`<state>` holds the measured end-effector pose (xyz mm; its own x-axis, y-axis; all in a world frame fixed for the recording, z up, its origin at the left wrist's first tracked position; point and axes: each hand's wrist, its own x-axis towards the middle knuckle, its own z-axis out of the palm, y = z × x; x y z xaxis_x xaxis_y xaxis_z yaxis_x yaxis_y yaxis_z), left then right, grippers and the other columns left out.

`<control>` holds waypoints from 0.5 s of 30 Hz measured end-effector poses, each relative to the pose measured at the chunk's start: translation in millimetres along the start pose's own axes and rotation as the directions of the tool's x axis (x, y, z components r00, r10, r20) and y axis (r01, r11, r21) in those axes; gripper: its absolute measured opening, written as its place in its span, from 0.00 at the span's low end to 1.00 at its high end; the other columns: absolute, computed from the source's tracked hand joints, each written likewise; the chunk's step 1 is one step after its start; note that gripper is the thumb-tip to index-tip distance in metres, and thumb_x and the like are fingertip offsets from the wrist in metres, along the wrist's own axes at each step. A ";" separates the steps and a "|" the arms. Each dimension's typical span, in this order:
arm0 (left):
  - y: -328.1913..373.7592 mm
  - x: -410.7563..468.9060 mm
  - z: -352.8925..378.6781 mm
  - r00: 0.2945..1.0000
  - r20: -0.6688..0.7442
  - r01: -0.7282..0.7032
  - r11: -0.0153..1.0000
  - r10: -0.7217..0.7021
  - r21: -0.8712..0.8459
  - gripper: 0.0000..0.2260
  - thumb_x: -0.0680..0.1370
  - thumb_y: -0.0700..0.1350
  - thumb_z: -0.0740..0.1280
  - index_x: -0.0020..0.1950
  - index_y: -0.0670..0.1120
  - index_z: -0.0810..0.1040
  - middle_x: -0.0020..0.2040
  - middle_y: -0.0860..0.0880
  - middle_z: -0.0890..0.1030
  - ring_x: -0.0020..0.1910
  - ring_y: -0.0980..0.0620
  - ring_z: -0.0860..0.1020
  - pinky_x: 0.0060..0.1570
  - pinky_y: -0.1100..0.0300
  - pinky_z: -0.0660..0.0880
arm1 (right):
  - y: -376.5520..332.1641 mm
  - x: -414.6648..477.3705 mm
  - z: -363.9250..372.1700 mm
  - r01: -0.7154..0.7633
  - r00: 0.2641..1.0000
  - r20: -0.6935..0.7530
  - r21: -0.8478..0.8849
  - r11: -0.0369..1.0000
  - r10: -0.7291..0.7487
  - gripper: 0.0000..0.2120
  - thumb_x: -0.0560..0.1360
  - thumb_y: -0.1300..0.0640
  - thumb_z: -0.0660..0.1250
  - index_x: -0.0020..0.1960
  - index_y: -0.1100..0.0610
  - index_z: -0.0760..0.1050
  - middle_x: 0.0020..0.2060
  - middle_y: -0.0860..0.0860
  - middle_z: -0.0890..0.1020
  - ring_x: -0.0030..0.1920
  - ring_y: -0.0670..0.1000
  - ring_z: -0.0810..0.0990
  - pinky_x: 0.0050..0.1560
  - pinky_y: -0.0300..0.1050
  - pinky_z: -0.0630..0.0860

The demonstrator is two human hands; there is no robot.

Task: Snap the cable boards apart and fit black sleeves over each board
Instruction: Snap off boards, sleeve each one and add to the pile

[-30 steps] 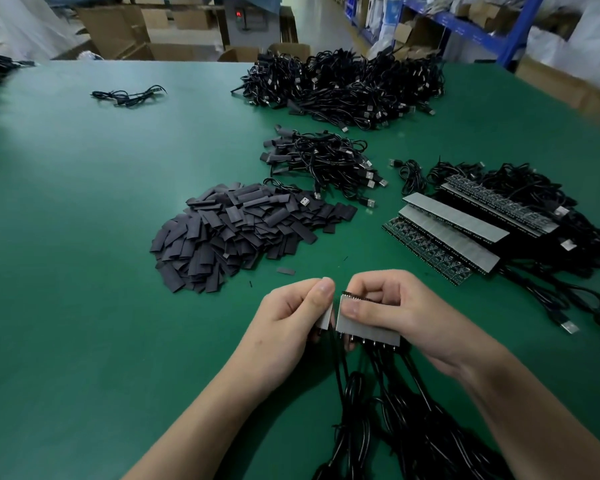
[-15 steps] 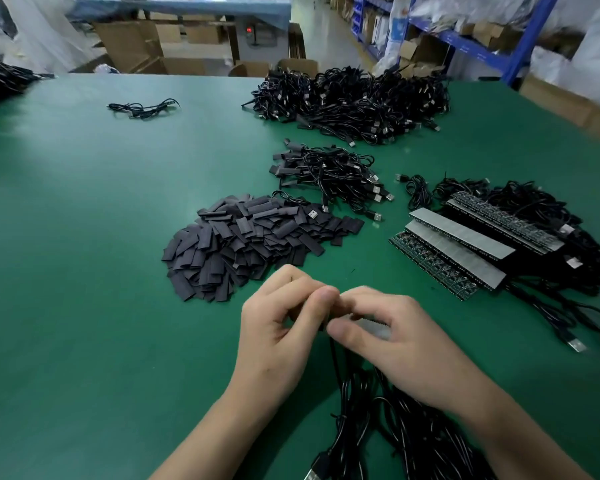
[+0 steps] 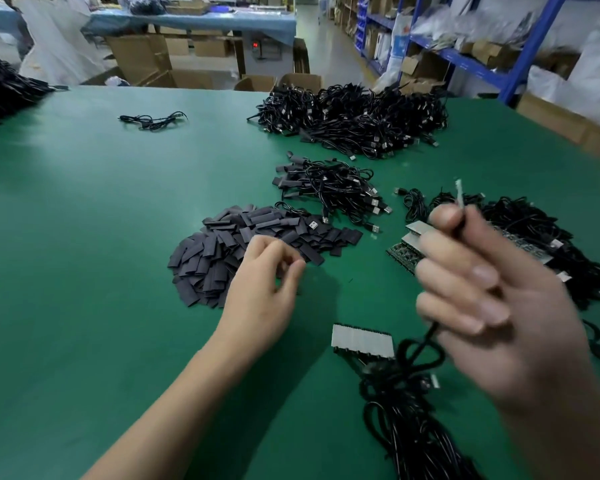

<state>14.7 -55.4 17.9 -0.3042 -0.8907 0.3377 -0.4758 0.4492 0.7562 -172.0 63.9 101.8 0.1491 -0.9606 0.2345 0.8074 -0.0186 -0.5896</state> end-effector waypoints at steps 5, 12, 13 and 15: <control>-12.7 43.8 11.3 0.954 0.207 -0.286 0.865 0.217 0.412 0.17 0.82 0.43 0.68 0.71 0.50 0.76 0.69 0.51 0.75 0.68 0.47 0.72 0.66 0.52 0.71 | -18.6 4.0 12.8 0.067 0.991 -0.107 -0.173 0.983 -0.086 0.15 0.86 0.53 0.53 0.48 0.56 0.75 0.27 0.45 0.69 0.22 0.41 0.63 0.22 0.34 0.67; -30.2 76.5 27.7 0.862 0.432 -0.492 0.647 0.267 0.582 0.17 0.82 0.50 0.67 0.71 0.58 0.77 0.67 0.54 0.75 0.67 0.49 0.70 0.62 0.53 0.69 | -27.7 -0.3 -0.1 -0.225 0.961 -0.270 -0.890 0.397 -0.061 0.16 0.79 0.46 0.59 0.36 0.52 0.73 0.26 0.45 0.65 0.26 0.46 0.58 0.24 0.38 0.57; -30.8 79.5 27.5 0.857 0.431 -0.503 0.638 0.282 0.583 0.16 0.82 0.51 0.68 0.70 0.59 0.78 0.66 0.54 0.76 0.67 0.49 0.71 0.62 0.53 0.69 | -24.4 -0.5 -4.5 -0.271 0.955 -0.293 -0.923 0.273 -0.044 0.17 0.78 0.45 0.60 0.36 0.53 0.72 0.26 0.45 0.65 0.27 0.47 0.59 0.26 0.40 0.57; -31.2 84.9 26.6 0.851 0.433 -0.515 0.631 0.297 0.580 0.14 0.82 0.53 0.68 0.67 0.59 0.80 0.65 0.54 0.77 0.66 0.50 0.72 0.60 0.53 0.69 | -14.0 0.5 -15.0 -0.310 0.950 -0.312 -0.948 0.076 -0.019 0.19 0.78 0.42 0.60 0.39 0.55 0.71 0.26 0.44 0.65 0.28 0.47 0.61 0.29 0.45 0.58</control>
<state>-18.3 -143.2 8.0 -0.7576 -0.5945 0.2695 -0.6220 0.7827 -0.0219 -191.8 59.5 98.5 -0.0522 -0.9986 -0.0073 -0.5255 0.0337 -0.8501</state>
